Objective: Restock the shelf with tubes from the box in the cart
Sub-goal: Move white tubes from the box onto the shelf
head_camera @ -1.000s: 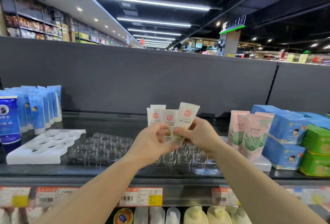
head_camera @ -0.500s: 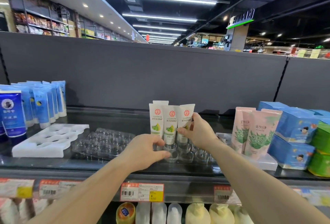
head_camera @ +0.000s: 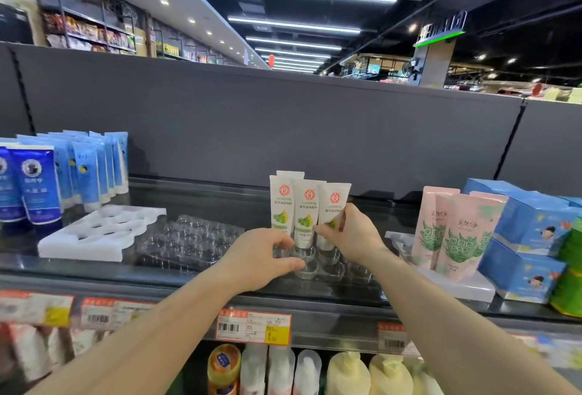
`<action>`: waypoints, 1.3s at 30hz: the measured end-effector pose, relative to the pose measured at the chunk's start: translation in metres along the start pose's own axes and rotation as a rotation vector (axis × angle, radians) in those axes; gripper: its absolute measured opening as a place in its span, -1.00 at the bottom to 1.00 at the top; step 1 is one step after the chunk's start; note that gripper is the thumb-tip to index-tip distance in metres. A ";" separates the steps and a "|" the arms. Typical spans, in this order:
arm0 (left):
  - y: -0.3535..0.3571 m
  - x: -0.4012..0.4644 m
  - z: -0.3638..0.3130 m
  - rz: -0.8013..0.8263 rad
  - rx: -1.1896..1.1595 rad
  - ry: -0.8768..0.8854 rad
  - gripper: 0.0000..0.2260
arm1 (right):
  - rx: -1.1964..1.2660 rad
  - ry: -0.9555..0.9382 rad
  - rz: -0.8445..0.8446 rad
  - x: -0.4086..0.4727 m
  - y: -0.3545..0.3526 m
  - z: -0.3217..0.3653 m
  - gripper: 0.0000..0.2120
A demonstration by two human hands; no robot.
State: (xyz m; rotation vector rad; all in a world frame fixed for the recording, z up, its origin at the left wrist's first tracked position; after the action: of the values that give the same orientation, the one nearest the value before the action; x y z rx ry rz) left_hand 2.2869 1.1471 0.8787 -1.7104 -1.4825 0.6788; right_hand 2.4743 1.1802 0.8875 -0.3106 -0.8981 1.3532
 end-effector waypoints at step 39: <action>-0.409 -0.591 0.586 -0.622 0.618 -1.171 -0.41 | -0.146 -0.951 0.734 -0.306 0.609 0.711 -0.37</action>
State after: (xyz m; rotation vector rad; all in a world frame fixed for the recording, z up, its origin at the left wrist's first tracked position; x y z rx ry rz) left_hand 1.4750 0.7015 0.8285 -0.2312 -2.0570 1.6770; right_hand 1.5552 0.8318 0.8221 -0.0821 -1.7839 2.1790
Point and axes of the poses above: each hand's wrist, its own x-axis towards the middle knuckle, its own y-axis out of the palm, z = x × y, the point moved 5 cm from there along x, towards the middle knuckle, and after that the axes turned 15 degrees about -y, right-handed, at the moved point
